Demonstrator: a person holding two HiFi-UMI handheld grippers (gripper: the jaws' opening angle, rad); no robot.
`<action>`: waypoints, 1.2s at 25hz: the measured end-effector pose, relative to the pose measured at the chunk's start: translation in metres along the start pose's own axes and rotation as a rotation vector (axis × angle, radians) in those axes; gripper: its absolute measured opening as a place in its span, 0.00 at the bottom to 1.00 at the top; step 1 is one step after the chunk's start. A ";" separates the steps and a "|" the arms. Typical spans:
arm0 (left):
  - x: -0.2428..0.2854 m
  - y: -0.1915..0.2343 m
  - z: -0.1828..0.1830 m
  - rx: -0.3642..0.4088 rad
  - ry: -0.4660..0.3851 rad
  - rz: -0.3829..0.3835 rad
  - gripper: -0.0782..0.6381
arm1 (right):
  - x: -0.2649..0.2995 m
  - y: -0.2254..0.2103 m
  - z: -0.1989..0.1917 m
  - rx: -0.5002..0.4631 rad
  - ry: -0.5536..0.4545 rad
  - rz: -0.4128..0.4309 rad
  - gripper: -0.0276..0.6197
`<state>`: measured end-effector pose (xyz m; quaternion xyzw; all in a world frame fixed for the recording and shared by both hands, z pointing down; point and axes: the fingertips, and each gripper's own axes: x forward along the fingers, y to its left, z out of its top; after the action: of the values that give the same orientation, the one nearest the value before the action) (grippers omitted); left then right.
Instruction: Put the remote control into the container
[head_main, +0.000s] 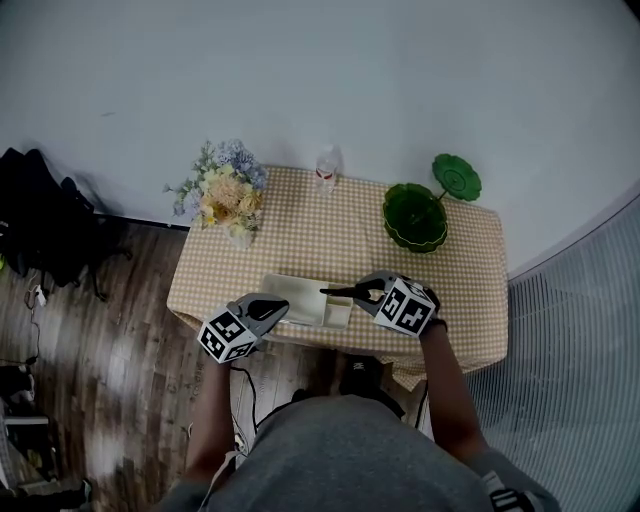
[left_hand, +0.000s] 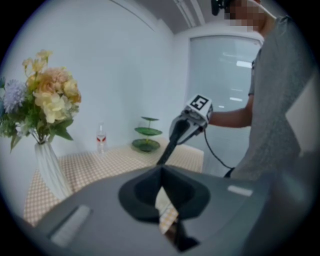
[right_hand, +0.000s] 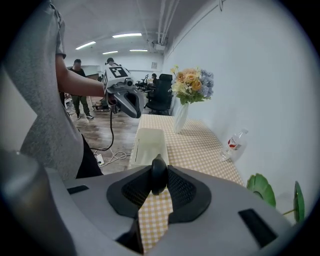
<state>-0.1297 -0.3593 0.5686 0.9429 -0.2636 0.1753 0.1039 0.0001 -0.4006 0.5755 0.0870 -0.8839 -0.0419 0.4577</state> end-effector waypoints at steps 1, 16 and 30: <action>0.001 0.000 -0.001 -0.001 0.005 0.000 0.11 | -0.001 -0.001 0.000 0.002 0.001 0.004 0.19; 0.009 -0.003 -0.012 0.006 0.052 -0.006 0.11 | 0.008 0.004 -0.014 -0.092 0.179 0.073 0.19; 0.005 -0.017 -0.026 -0.004 0.089 0.004 0.11 | 0.063 0.013 -0.031 -0.188 0.385 0.162 0.19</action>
<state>-0.1238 -0.3397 0.5931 0.9334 -0.2610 0.2169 0.1168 -0.0116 -0.4002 0.6454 -0.0207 -0.7764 -0.0696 0.6260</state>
